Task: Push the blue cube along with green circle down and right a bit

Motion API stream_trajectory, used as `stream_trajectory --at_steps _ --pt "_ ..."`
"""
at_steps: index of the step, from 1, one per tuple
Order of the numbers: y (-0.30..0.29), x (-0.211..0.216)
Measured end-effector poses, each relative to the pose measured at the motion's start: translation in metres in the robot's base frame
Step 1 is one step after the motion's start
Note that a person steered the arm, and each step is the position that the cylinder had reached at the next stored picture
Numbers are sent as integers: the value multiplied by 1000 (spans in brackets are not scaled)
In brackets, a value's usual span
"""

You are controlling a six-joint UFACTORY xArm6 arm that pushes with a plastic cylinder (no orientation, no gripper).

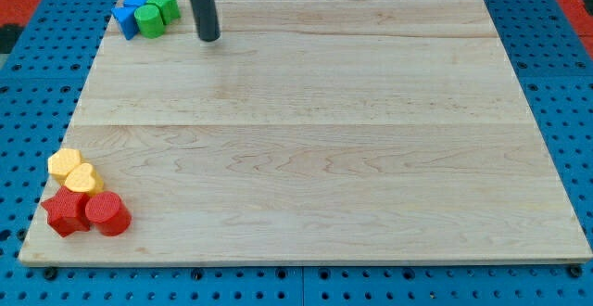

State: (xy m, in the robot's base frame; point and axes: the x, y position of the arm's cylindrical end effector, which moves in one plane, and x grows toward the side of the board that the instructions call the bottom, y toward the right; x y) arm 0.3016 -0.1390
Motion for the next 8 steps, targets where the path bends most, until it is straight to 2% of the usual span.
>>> stream_trajectory --at_steps 1,2,3,4,5,6,8 --pt "-44 27" --pt "-124 20" --pt "-165 -2" --pt "-166 -12" --pt "-165 -86" --pt "-165 -108" --pt "-137 -110"
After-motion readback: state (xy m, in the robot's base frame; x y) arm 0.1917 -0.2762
